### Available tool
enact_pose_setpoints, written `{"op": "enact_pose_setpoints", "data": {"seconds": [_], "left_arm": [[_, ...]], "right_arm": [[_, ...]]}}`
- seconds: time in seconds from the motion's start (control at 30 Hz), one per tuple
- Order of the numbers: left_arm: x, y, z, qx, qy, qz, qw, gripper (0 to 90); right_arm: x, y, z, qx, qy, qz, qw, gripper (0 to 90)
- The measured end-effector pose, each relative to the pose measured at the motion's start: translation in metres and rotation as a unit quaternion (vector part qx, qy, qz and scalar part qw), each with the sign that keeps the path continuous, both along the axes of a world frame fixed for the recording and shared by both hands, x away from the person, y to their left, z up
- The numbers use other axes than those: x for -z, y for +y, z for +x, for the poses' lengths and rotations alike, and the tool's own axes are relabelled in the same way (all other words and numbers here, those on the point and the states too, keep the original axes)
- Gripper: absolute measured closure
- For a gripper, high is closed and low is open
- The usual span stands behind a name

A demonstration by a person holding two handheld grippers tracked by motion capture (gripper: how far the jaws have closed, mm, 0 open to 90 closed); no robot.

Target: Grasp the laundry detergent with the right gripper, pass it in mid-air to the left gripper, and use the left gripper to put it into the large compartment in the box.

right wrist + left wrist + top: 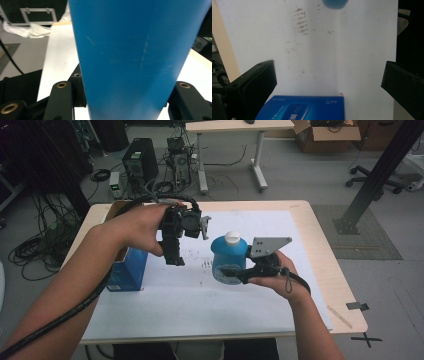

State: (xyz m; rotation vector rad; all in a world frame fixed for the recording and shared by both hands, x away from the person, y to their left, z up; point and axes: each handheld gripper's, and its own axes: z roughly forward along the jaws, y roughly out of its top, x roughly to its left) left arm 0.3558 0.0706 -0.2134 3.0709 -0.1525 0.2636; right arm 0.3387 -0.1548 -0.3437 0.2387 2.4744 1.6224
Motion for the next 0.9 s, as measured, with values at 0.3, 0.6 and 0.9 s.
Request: {"op": "enact_pose_setpoints", "data": {"seconds": [0.3, 0.6, 0.9], "left_arm": [[0.000, -0.010, -0.006, 0.011, 0.004, 0.010, 0.9999, 0.2], [0.000, -0.015, -0.009, 0.013, 0.008, 0.018, 0.9997, 0.2], [0.001, -0.019, -0.012, 0.015, 0.015, 0.021, 0.9995, 0.2]], "right_arm": [[0.011, 0.017, 0.001, -0.031, 0.008, 0.003, 0.9995, 44.9], [0.019, 0.028, 0.001, -0.047, 0.009, 0.008, 0.9988, 44.9], [0.028, 0.046, 0.003, -0.063, 0.015, 0.012, 0.9978, 44.9]]}}
